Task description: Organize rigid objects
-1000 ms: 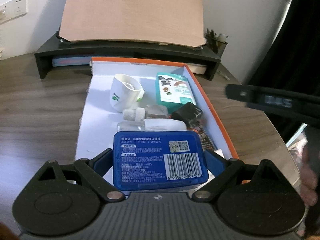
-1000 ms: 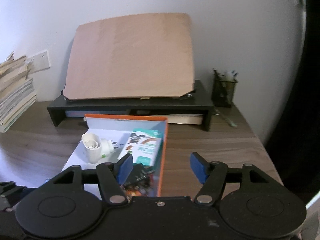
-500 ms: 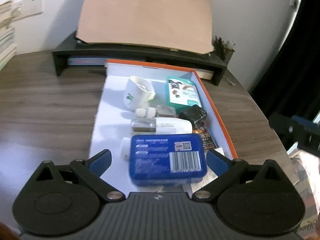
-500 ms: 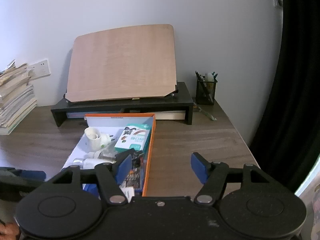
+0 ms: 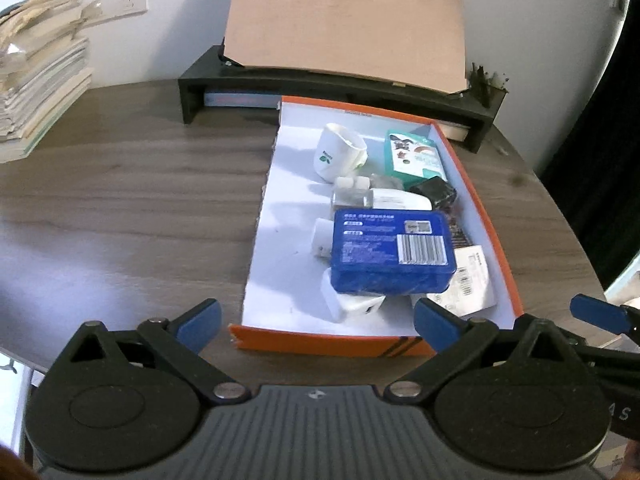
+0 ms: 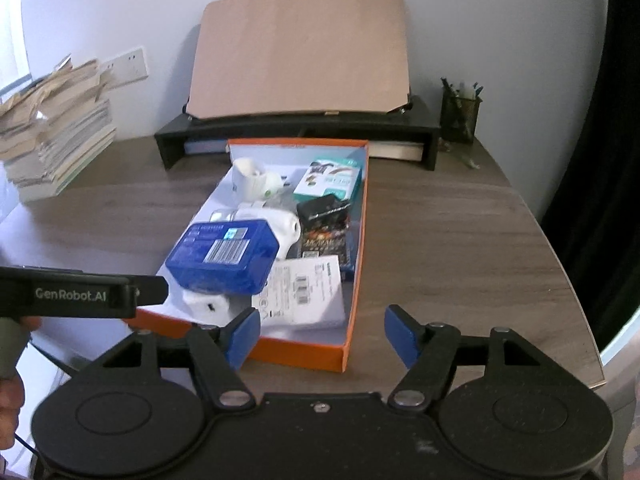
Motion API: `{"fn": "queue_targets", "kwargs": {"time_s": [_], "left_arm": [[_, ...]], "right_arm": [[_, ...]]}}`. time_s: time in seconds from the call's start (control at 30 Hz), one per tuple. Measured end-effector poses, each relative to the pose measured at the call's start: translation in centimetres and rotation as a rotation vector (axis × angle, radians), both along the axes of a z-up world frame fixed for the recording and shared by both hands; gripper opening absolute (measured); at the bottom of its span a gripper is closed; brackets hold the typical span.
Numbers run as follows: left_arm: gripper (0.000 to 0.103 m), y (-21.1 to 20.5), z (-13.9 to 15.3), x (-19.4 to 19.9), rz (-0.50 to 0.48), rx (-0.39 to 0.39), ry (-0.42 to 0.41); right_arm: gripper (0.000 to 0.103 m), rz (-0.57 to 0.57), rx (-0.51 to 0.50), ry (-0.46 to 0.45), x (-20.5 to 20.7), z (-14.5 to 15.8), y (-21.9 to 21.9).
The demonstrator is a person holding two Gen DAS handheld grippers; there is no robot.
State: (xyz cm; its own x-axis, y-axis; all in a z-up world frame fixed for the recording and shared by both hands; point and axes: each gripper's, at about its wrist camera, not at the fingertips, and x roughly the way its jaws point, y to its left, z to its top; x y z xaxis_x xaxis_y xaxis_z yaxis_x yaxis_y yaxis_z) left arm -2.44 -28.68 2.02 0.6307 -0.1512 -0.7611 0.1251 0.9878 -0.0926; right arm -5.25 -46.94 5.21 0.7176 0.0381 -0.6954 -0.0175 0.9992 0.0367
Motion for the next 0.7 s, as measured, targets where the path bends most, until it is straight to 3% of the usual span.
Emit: {"fn": "queue_targets", "kwargs": {"time_s": [0.7], "left_arm": [[0.103,-0.71,-0.86,-0.79,-0.04,0.047,0.026]], "right_arm": [[0.082,0.0,-0.006,0.053,-0.39,-0.92,0.13]]}}
